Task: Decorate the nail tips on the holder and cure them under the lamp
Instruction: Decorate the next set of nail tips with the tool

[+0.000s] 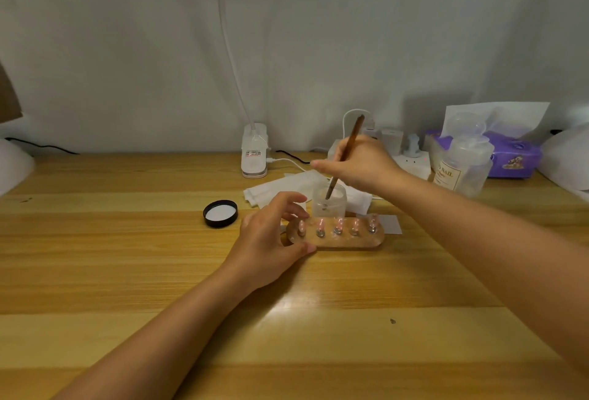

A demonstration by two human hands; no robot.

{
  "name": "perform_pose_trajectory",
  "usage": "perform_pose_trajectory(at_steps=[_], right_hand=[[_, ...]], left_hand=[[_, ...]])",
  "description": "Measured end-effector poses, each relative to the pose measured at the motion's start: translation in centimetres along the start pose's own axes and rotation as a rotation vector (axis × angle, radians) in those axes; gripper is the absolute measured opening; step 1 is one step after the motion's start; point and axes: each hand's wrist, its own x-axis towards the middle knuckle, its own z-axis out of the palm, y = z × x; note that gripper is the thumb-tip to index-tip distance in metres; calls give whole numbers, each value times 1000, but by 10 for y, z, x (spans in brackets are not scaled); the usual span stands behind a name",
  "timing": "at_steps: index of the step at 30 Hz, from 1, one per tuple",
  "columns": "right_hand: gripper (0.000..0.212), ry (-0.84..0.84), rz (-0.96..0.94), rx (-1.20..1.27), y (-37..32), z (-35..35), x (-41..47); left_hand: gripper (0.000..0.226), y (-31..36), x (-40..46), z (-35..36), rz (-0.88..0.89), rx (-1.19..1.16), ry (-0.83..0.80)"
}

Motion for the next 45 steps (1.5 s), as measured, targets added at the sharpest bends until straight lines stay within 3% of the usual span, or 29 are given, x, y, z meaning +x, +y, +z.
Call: perform_pose_trajectory(at_steps=[8, 14, 20, 26, 32, 36, 45], right_hand=[[36, 114, 1, 34, 0, -13, -2], [35, 194, 178, 279, 19, -28, -7], [34, 227, 223, 254, 27, -42, -13], [29, 304, 48, 341, 25, -47, -41], [32, 424, -452, 138, 44, -14, -108], [53, 496, -508, 60, 55, -1, -117], [60, 513, -535, 98, 57, 4, -118]], left_hand=[[60, 1, -1, 0, -8, -4, 1], [60, 3, -1, 0, -16, -10, -1], [60, 4, -1, 0, -17, -9, -4], [60, 3, -2, 0, -8, -23, 8], [58, 2, -1, 1, -13, -10, -1], [59, 3, -1, 1, -14, -8, 2], [58, 4, -1, 0, -29, -2, -1]])
